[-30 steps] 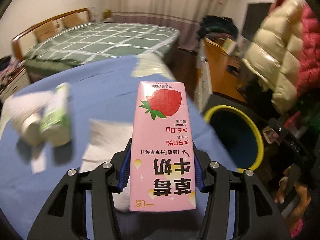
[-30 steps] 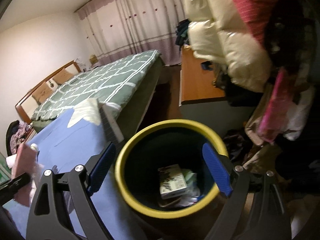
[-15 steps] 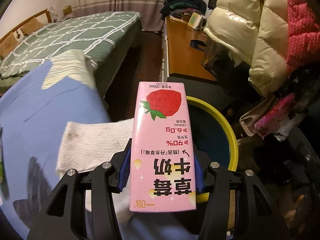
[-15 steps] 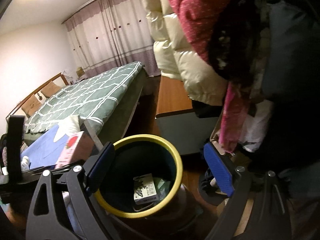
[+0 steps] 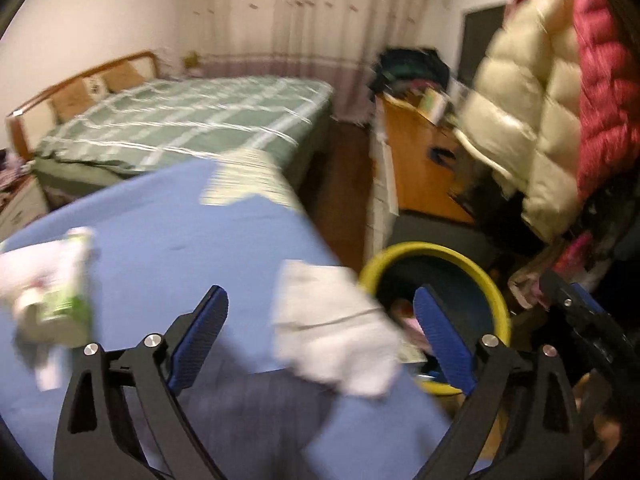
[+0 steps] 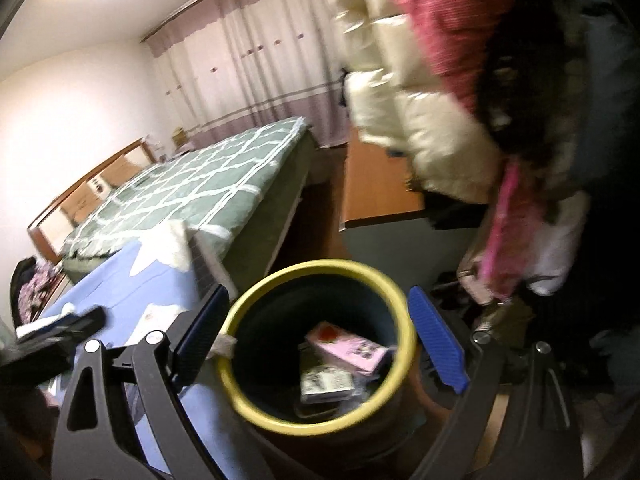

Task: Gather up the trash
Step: 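Carry the pink carton over the yellow bin and open the left gripper, then grasp the white towel with the right gripper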

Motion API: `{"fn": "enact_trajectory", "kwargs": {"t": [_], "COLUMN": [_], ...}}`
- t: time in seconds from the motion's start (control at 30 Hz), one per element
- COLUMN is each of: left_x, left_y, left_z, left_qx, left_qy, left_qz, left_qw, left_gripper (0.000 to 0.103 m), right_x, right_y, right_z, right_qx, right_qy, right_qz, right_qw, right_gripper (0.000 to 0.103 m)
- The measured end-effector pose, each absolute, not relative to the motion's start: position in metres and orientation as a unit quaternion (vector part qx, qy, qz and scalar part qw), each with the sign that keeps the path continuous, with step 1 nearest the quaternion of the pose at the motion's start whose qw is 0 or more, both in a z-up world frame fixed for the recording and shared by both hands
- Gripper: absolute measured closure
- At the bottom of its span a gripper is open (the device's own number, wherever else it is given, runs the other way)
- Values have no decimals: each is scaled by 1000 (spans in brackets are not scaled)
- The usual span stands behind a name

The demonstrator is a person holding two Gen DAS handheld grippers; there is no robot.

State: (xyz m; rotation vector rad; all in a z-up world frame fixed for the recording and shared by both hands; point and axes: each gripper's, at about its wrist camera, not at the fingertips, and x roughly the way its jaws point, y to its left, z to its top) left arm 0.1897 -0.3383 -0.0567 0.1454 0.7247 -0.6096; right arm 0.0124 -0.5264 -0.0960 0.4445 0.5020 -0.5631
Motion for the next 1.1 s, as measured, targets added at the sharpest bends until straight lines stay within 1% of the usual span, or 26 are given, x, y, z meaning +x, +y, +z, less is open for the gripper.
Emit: {"fn": "enact_trajectory", "kwargs": {"t": [0.13, 0.27, 0.57, 0.73, 0.9, 1.1], "left_x": [199, 207, 230, 243, 254, 259], "left_y": [-262, -201, -66, 1, 38, 37], "left_z": [-48, -47, -62, -76, -94, -106], "left_qx": [48, 21, -28, -28, -58, -48], "left_qy": [326, 323, 298, 272, 285, 305], "left_qz": [-231, -190, -53, 43, 76, 100], "left_qw": [915, 927, 953, 961, 954, 946], "left_gripper": [9, 9, 9, 9, 9, 9], "right_x": [36, 52, 92, 124, 153, 163], "right_y": [-507, -485, -450, -428, -409, -403], "right_z": [-103, -107, -113, -116, -128, -140], "right_qx": [209, 191, 156, 131, 105, 95], "right_qy": [261, 274, 299, 318, 344, 367], "right_qz": [-250, -238, -204, -181, -169, -166], "right_qw": [909, 912, 919, 921, 918, 910], "right_gripper": [17, 17, 17, 17, 17, 17]}}
